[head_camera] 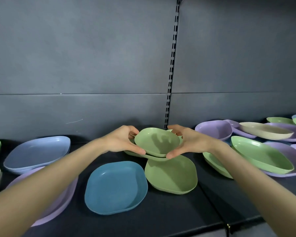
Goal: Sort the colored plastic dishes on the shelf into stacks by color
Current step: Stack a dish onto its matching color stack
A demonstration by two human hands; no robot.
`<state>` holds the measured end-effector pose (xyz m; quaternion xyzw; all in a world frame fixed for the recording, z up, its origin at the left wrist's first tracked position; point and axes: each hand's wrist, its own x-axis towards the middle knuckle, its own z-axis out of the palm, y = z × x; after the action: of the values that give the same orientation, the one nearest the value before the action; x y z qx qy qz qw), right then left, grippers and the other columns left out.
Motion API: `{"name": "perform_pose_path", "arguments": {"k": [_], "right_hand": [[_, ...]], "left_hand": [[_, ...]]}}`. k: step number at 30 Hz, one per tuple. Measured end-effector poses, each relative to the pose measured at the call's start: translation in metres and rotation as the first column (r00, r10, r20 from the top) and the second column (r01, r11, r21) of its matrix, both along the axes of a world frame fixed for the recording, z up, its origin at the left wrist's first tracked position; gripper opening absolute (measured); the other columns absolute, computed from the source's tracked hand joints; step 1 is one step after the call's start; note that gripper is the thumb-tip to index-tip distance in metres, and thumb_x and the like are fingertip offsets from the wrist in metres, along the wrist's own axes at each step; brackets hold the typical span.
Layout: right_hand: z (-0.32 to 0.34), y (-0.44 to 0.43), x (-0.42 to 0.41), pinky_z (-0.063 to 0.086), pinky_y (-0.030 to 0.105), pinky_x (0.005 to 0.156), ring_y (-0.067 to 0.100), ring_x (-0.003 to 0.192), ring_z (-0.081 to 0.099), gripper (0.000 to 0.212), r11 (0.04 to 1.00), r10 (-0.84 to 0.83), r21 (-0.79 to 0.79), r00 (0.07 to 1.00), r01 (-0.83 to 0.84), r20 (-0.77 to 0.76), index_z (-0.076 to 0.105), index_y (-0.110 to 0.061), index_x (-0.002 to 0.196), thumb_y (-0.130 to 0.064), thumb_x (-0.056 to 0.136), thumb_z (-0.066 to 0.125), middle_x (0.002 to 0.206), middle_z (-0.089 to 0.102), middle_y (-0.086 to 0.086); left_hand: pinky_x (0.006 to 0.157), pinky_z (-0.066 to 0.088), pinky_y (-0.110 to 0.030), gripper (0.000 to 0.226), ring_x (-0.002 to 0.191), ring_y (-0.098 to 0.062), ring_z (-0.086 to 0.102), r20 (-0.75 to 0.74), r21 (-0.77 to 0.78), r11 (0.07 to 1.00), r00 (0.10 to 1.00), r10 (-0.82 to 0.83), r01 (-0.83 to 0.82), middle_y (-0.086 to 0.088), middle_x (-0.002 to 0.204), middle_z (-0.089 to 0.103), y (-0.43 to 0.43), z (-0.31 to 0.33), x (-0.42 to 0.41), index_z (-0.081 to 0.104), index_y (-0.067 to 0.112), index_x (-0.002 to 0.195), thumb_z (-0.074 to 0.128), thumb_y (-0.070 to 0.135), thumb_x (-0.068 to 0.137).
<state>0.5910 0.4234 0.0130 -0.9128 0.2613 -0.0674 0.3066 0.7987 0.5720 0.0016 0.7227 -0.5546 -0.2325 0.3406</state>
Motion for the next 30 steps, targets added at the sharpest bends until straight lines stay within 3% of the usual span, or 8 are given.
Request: {"name": "perform_pose_path", "arguments": {"k": [5, 10, 15, 19, 23, 30], "right_hand": [[-0.003, 0.000, 0.000, 0.039, 0.020, 0.096, 0.007, 0.121, 0.045, 0.109, 1.000, 0.000, 0.019, 1.000, 0.000, -0.013, 0.025, -0.028, 0.147, -0.037, 0.059, 0.089, 0.138, 0.043, -0.010], [-0.009, -0.004, 0.000, 0.044, 0.033, 0.103, 0.011, 0.119, 0.051, 0.114, 1.000, 0.007, 0.020, 1.000, -0.006, -0.019, 0.027, -0.033, 0.145, -0.043, 0.051, 0.090, 0.136, 0.045, -0.011], [-0.003, -0.005, 0.007, 0.043, 0.033, 0.105, 0.011, 0.122, 0.050, 0.114, 1.000, 0.014, 0.020, 0.999, -0.015, 0.051, 0.027, -0.028, 0.146, -0.037, 0.052, 0.091, 0.136, 0.046, -0.010], [0.004, -0.006, 0.025, 0.036, 0.033, 0.109, 0.014, 0.130, 0.040, 0.116, 1.000, 0.007, -0.021, 0.997, -0.006, 0.083, 0.025, -0.025, 0.147, -0.038, 0.053, 0.091, 0.143, 0.036, -0.004], [0.002, -0.006, 0.045, 0.036, 0.030, 0.108, 0.012, 0.129, 0.041, 0.111, 1.000, 0.028, -0.012, 0.997, -0.028, 0.065, 0.025, -0.023, 0.147, -0.034, 0.057, 0.090, 0.137, 0.040, -0.008], [-0.006, -0.008, 0.061, 0.036, 0.032, 0.109, 0.013, 0.131, 0.040, 0.110, 0.999, 0.033, 0.010, 0.999, -0.034, 0.037, 0.025, -0.023, 0.147, -0.033, 0.059, 0.089, 0.140, 0.042, -0.003]], "left_hand": [[0.095, 0.051, -0.032, 0.060, 0.099, -0.010, 0.066, -0.070, 0.002, 1.000, 0.997, -0.015, 0.015, 0.002, 0.105, 0.070, 0.003, -0.003, -0.002, 0.056, 0.012, 0.113, 0.088, 0.011, 0.063], [0.092, 0.052, -0.027, 0.057, 0.099, -0.013, 0.067, -0.082, -0.011, 1.000, 0.996, -0.021, 0.020, 0.001, 0.103, 0.070, 0.005, -0.008, -0.006, 0.057, 0.008, 0.113, 0.086, 0.007, 0.063], [0.087, 0.054, -0.025, 0.051, 0.094, -0.014, 0.068, -0.127, -0.075, 0.997, 0.992, 0.001, -0.010, -0.001, 0.098, 0.071, 0.007, -0.002, -0.003, 0.059, 0.011, 0.107, 0.084, 0.002, 0.064], [0.086, 0.054, -0.022, 0.049, 0.093, -0.014, 0.068, -0.144, -0.117, 0.991, 0.988, 0.048, -0.065, -0.001, 0.098, 0.070, 0.010, 0.005, 0.010, 0.060, 0.015, 0.104, 0.084, 0.001, 0.064], [0.091, 0.053, -0.029, 0.049, 0.098, -0.020, 0.068, -0.183, -0.098, 0.989, 0.979, 0.091, -0.110, -0.003, 0.101, 0.071, 0.011, -0.002, 0.026, 0.060, 0.017, 0.102, 0.085, 0.001, 0.063], [0.085, 0.052, -0.019, 0.045, 0.097, -0.014, 0.065, -0.174, -0.064, 0.989, 0.977, 0.121, -0.133, 0.001, 0.102, 0.069, 0.009, -0.013, 0.038, 0.061, 0.021, 0.098, 0.085, 0.006, 0.064]]}}
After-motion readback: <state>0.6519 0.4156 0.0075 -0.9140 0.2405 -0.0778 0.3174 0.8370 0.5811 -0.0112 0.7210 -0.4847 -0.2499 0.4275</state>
